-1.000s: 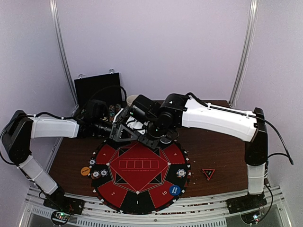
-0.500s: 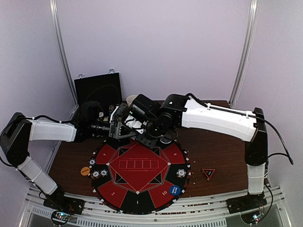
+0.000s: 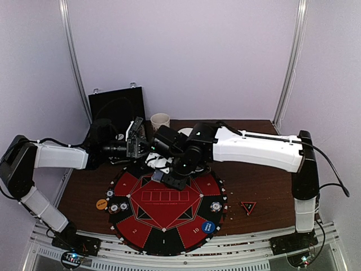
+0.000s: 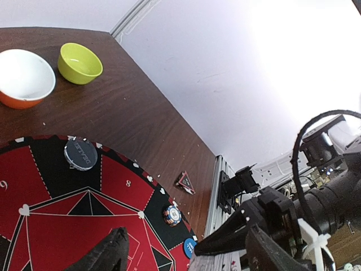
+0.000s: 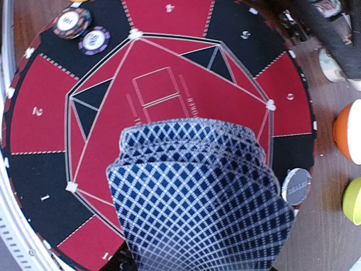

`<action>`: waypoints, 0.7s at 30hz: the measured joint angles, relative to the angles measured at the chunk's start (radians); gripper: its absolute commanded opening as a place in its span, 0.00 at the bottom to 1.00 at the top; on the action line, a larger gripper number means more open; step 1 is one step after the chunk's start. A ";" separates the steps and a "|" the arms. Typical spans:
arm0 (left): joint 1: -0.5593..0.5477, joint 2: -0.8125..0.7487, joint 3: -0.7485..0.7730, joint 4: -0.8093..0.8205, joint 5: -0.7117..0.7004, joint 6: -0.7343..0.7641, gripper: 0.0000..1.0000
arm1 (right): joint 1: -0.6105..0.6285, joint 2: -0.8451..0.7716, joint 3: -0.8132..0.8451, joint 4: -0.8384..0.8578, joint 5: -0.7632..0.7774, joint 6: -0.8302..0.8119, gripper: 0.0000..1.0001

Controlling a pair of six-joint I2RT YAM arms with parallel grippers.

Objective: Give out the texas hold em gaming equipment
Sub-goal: Pass from the right arm to the left

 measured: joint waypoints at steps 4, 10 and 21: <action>0.000 -0.002 -0.002 0.020 -0.003 -0.007 0.83 | 0.010 0.001 -0.003 -0.009 -0.022 -0.005 0.44; 0.000 -0.018 -0.010 -0.013 0.008 0.034 0.87 | -0.003 0.001 -0.003 -0.009 -0.029 -0.005 0.44; 0.001 -0.053 -0.108 -0.007 0.082 0.077 0.85 | -0.008 0.001 -0.003 -0.013 -0.053 -0.008 0.43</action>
